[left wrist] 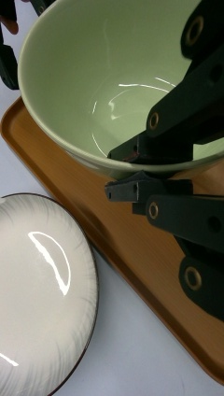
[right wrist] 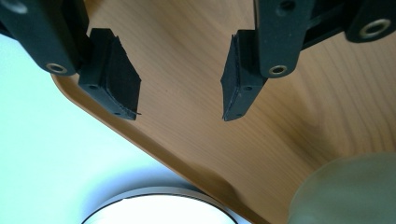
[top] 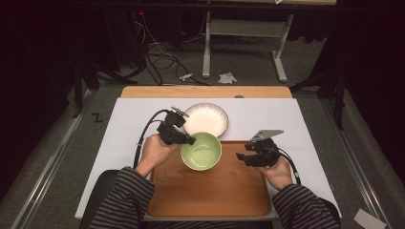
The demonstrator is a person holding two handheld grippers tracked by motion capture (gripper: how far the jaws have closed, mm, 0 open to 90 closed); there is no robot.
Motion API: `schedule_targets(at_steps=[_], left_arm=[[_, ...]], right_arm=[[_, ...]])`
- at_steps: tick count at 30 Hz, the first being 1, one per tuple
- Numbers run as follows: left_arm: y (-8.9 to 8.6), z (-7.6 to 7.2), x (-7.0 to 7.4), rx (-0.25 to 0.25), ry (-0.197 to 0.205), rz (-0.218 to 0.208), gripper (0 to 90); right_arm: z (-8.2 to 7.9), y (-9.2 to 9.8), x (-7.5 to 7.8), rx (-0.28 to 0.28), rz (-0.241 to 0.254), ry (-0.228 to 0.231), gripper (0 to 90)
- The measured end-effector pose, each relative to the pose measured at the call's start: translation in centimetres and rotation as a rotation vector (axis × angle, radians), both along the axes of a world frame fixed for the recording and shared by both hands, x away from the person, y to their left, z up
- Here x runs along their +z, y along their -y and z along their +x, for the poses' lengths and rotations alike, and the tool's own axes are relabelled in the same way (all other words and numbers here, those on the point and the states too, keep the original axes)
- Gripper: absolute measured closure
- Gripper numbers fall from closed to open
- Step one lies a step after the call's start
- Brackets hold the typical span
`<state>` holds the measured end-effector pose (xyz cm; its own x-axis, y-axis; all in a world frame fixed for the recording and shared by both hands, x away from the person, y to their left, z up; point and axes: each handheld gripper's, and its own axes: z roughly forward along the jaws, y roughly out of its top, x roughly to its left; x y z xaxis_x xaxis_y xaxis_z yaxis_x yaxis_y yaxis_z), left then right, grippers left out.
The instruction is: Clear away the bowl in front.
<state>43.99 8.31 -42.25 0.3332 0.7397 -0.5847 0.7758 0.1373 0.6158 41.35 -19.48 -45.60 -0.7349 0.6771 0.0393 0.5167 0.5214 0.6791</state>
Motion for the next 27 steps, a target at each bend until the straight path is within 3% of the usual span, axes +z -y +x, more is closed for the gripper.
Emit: schedule_targets(at_steps=[13, 27], left_arm=[[0.4, -0.2, -1.6, -0.01, -0.021, 0.032, 84.3], [0.7, -0.1, -2.6, 0.003, -0.029, 0.031, 84.3]], right_arm=[[-0.1, 0.0, 0.1, -0.004, -0.001, 0.005, 48.8], [0.0, -0.1, 0.0, 0.003, -0.002, 0.001, 48.7]])
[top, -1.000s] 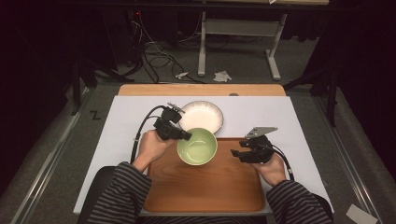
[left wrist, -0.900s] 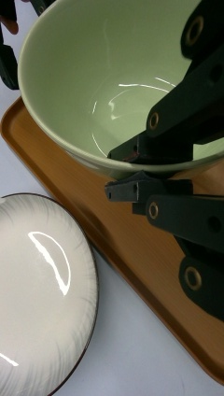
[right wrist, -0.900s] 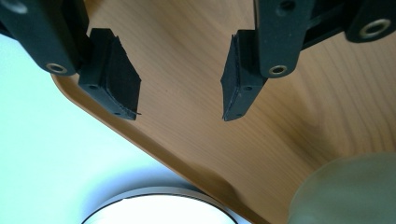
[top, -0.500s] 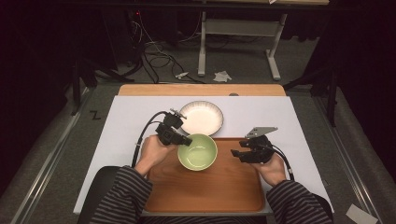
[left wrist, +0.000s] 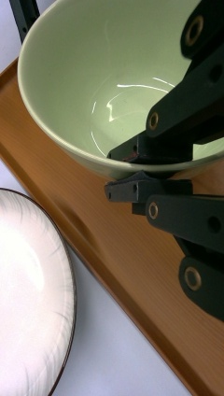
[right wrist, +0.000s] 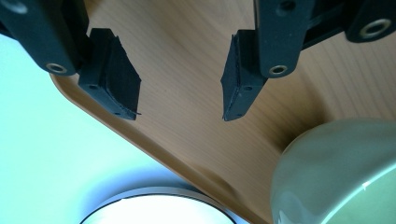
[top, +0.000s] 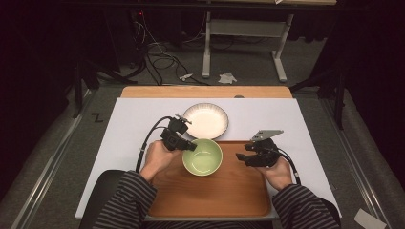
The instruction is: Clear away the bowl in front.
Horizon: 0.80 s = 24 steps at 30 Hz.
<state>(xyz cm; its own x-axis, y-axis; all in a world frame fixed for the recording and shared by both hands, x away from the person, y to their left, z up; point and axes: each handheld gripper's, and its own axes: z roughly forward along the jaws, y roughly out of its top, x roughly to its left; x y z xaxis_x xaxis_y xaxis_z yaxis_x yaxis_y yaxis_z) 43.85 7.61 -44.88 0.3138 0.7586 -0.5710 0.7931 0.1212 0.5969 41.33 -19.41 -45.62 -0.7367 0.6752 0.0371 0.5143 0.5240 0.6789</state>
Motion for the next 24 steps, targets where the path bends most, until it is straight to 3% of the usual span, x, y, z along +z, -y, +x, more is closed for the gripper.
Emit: schedule_targets(at_steps=[24], left_arm=[[0.9, -0.1, -1.5, -0.022, -0.05, 0.015, 84.1]], right_arm=[[-0.1, 0.1, 0.1, -0.004, 0.001, 0.009, 48.8]])
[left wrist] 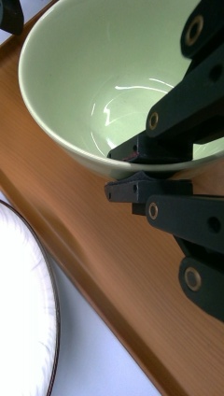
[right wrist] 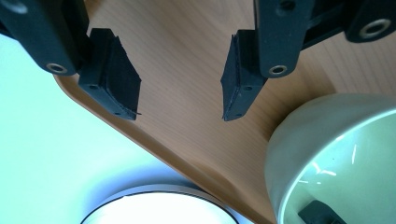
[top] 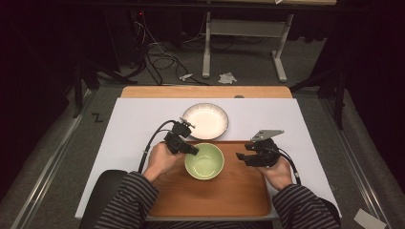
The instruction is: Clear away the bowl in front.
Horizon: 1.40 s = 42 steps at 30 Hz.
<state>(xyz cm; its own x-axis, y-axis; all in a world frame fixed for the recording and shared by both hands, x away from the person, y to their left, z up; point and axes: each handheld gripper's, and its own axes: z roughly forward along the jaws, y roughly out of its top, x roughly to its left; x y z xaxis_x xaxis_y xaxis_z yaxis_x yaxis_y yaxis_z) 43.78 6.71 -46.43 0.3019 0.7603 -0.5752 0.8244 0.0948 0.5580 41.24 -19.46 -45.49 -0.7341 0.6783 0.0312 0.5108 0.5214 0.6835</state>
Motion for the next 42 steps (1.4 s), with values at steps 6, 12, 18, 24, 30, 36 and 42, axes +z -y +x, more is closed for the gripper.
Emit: schedule_targets(at_steps=[6, 12, 18, 24, 30, 36, 42], left_arm=[[0.5, -0.1, -0.3, -0.016, -0.014, 0.003, 84.1], [0.7, -0.2, -0.6, -0.023, -0.019, 0.013, 84.0], [0.7, -0.1, -0.8, -0.019, -0.022, 0.015, 83.9], [0.6, 0.0, -1.0, -0.015, -0.034, 0.006, 83.9], [0.5, -0.1, -1.1, -0.005, -0.021, -0.002, 83.7], [0.6, -0.1, -1.2, 0.003, -0.015, -0.003, 83.6], [0.7, -0.1, -1.4, 0.019, -0.002, -0.021, 83.3]], right_arm=[[0.0, 0.0, 0.0, 0.001, 0.002, 0.001, 48.8], [0.0, 0.0, 0.0, 0.0, 0.005, 0.004, 48.8], [0.0, 0.0, 0.0, 0.008, 0.001, 0.007, 48.8], [0.0, 0.0, -0.1, 0.008, 0.002, 0.004, 48.8], [0.0, 0.0, 0.0, 0.009, -0.004, 0.003, 48.8], [0.0, 0.0, 0.0, 0.011, -0.007, 0.008, 48.8], [-0.1, -0.1, 0.0, 0.011, -0.008, 0.003, 48.8]])
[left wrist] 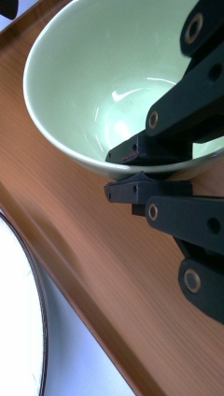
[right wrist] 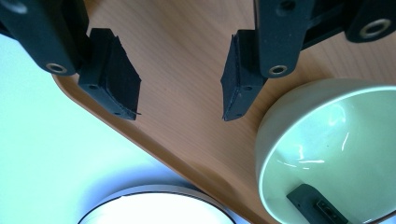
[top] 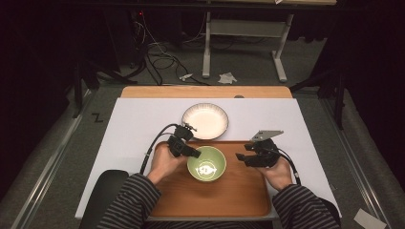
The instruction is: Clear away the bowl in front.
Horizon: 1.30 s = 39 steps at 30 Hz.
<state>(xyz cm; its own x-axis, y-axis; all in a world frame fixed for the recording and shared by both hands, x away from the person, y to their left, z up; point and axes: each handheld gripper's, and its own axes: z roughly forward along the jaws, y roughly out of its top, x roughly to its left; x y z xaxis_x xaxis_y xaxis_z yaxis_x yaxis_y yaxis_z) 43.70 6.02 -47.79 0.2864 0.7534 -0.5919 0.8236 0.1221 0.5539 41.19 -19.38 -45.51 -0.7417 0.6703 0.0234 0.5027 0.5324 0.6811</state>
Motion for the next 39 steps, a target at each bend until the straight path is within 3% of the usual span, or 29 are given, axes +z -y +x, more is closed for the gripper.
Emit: schedule_targets(at_steps=[7, 10, 18, 22, 24, 26, 31, 37, 39], left_arm=[[-0.3, -0.2, -0.1, -0.021, 0.012, 0.012, 82.6], [-0.3, -0.1, -0.1, -0.009, 0.014, -0.007, 81.9], [-0.1, -0.3, -0.1, -0.011, 0.021, 0.002, 72.5], [-0.1, -0.2, 0.0, 0.001, 0.029, -0.005, 66.4], [-0.1, -0.3, 0.1, 0.015, 0.038, -0.002, 58.2], [0.2, -0.3, 0.3, 0.073, 0.065, -0.03, 54.9], [-0.2, -0.1, 0.9, 0.102, 0.085, -0.061, 50.6], [-0.8, -0.2, 1.6, 0.11, 0.095, -0.08, 49.0], [-1.4, -0.4, 2.0, 0.075, 0.095, -0.06, 48.4]], right_arm=[[0.0, -0.1, 0.0, 0.003, -0.001, 0.006, 48.8], [0.0, -0.1, -0.1, 0.001, 0.001, -0.002, 48.8], [0.0, -0.2, -0.1, -0.001, -0.003, -0.005, 48.7], [0.0, -0.1, -0.1, 0.001, -0.003, -0.005, 48.7], [0.0, -0.1, -0.1, 0.002, 0.002, -0.004, 48.7], [0.0, -0.2, -0.1, 0.001, -0.003, -0.008, 48.6], [0.1, -0.1, -0.2, 0.008, -0.005, -0.012, 48.5], [0.1, -0.2, -0.2, 0.008, -0.006, -0.01, 48.5], [0.1, -0.2, -0.3, 0.006, -0.002, -0.014, 48.4]])
